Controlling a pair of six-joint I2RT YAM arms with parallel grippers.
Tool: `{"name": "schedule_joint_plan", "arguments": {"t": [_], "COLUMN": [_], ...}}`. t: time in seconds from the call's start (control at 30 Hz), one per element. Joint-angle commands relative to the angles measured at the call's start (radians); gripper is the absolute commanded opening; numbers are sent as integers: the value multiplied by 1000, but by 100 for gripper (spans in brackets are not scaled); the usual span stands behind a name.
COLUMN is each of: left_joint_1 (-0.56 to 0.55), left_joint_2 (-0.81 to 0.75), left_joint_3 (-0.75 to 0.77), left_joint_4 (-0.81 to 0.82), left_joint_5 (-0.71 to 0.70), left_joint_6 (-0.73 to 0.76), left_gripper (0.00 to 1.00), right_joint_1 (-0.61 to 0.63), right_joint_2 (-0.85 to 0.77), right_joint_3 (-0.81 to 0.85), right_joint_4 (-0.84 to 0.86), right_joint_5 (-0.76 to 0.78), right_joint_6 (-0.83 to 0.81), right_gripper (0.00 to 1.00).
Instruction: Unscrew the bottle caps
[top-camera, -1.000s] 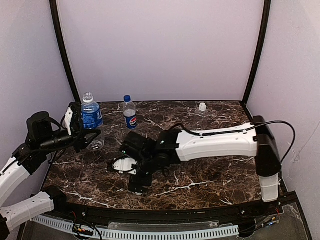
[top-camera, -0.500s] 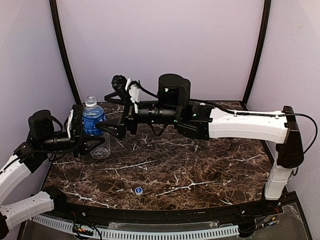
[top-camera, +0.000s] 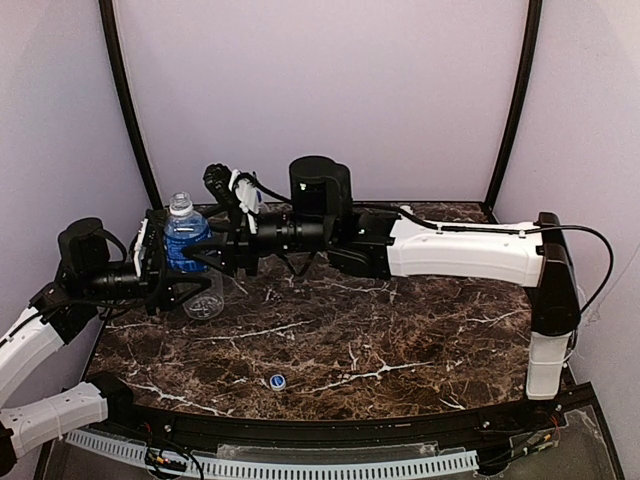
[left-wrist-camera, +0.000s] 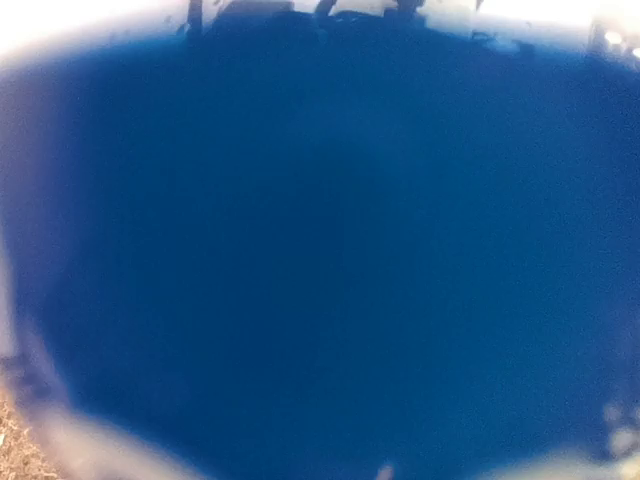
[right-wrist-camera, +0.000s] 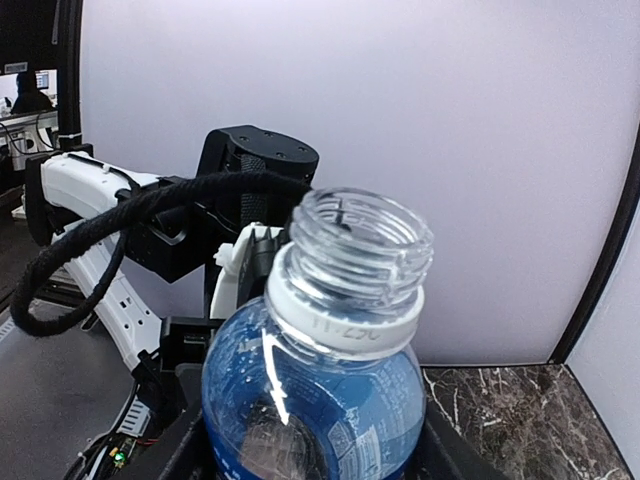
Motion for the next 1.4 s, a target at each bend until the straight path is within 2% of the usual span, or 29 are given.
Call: {"name": "schedule_joint_plan", "arguments": {"t": [0.0,0.1,0.17,0.23,0.33,0.4,0.63,0.73,0.77,0.83,1.07,1.17,1.27,1.37], "left_joint_1": [2,2,2,2,2,2,4,4,4,3,2,2,2,2], "left_joint_2": [4,4,4,2,-4,-13,-15,9,13,23,51,60,60,58], "left_joint_3": [23,23,24,28,38,62,163,180,181,177,171,175,172,168], "left_joint_4": [20,18,16,14,0,-18,-53,-65,-67,-80,-100,-76,-71,-66], "left_joint_5": [17,12,9,4,-18,-47,-89,-54,-48,-35,-56,-58,-54,-57], "left_joint_6": [6,12,16,21,44,69,104,86,79,80,65,47,38,36], "left_gripper": [39,40,48,61,89,97,99,90,82,74,64,50,41,26], "right_joint_1": [-1,-4,-4,-5,-6,-7,-8,-5,-2,0,4,7,8,8], "right_joint_2": [18,5,-5,-18,-36,-50,-64,-42,-38,-32,-34,-28,-24,-18], "right_joint_3": [11,-3,-12,-27,-58,-80,-166,-160,-156,-150,-140,-133,-133,-126], "right_joint_4": [-25,-26,-26,-28,-34,-42,-49,-51,-51,-48,-50,-56,-58,-68], "right_joint_5": [-33,-49,-58,-54,-20,10,121,107,100,101,89,84,85,83], "right_joint_6": [-6,-18,-35,-53,-86,-109,-176,-168,-168,-169,-182,-186,-187,-189], "right_gripper": [53,45,39,37,36,35,34,33,33,33,33,33,33,32]}}
